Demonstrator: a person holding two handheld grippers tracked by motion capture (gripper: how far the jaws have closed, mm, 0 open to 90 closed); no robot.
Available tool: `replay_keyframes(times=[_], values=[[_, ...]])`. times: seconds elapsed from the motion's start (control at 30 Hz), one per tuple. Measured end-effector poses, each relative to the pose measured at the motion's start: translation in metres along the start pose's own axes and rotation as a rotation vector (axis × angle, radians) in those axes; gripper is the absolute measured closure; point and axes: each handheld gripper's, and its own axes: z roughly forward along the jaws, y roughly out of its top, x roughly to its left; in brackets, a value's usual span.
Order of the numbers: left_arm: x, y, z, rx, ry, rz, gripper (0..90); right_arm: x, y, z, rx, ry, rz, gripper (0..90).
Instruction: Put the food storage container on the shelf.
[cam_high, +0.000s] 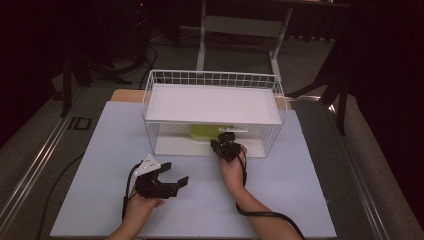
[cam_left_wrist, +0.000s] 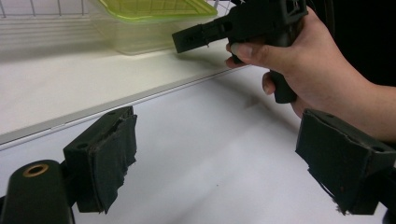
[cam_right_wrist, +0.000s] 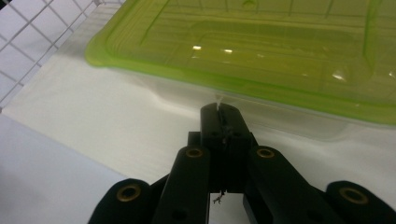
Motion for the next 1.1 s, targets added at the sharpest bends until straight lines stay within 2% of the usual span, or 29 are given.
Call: replay_keyframes(times=[0.27, 0.37, 0.4, 0.47, 0.5, 0.6, 0.63, 0.73, 0.8, 0.9, 0.93, 0.97, 1.0, 1.03, 1.07, 1.1], values=[[-0.002, -0.002, 0.002, 0.012, -0.007, 0.008, 13.4, 0.006, -0.001, 0.0, 0.007, 0.0, -0.019, 88.9], [-0.004, -0.003, 0.001, 0.0, -0.018, 0.058, 13.4, 0.009, -0.003, -0.008, -0.002, 0.023, -0.039, 88.7], [-0.005, -0.003, 0.001, -0.003, -0.027, 0.074, 13.4, 0.009, -0.004, -0.011, -0.01, 0.036, -0.03, 88.1], [-0.006, -0.003, 0.001, 0.012, -0.05, 0.077, 13.4, 0.011, -0.006, -0.018, -0.014, 0.05, -0.036, 86.2], [-0.006, -0.003, 0.0, 0.009, -0.05, 0.074, 13.4, 0.012, -0.007, -0.022, -0.016, 0.044, -0.06, 84.9], [-0.006, -0.002, 0.0, 0.005, -0.055, 0.067, 13.4, 0.014, -0.008, -0.027, -0.019, 0.042, -0.076, 83.7], [-0.004, 0.001, -0.002, 0.0, -0.071, 0.032, 13.0, 0.016, -0.01, -0.039, -0.031, 0.042, -0.119, 78.7], [-0.004, 0.006, -0.003, -0.018, -0.073, 0.009, 8.4, 0.018, -0.012, -0.052, -0.045, 0.054, -0.132, 72.7], [-0.005, 0.007, -0.005, -0.022, -0.062, 0.02, 8.4, 0.02, -0.014, -0.06, -0.049, 0.046, -0.158, 67.8], [-0.009, 0.009, -0.006, 0.007, -0.06, 0.055, 5.0, 0.024, -0.016, -0.071, -0.053, 0.046, -0.21, 51.1], [-0.009, 0.009, -0.006, 0.007, -0.06, 0.055, 4.0, 0.024, -0.016, -0.071, -0.053, 0.046, -0.21, 51.1], [-0.01, 0.01, -0.008, 0.014, -0.075, 0.064, 3.7, 0.024, -0.018, -0.078, -0.059, 0.069, -0.207, 41.3], [-0.01, 0.011, -0.009, 0.015, -0.083, 0.065, 3.3, 0.024, -0.019, -0.081, -0.059, 0.078, -0.211, 36.3], [-0.01, 0.011, -0.009, 0.015, -0.083, 0.065, 2.8, 0.024, -0.019, -0.081, -0.059, 0.078, -0.211, 36.3], [-0.009, 0.011, -0.012, 0.001, -0.1, 0.073, 2.8, 0.022, -0.021, -0.087, -0.055, 0.126, -0.217, 24.1], [-0.009, 0.011, -0.012, 0.001, -0.1, 0.073, 2.8, 0.022, -0.021, -0.087, -0.055, 0.126, -0.217, 24.1]])
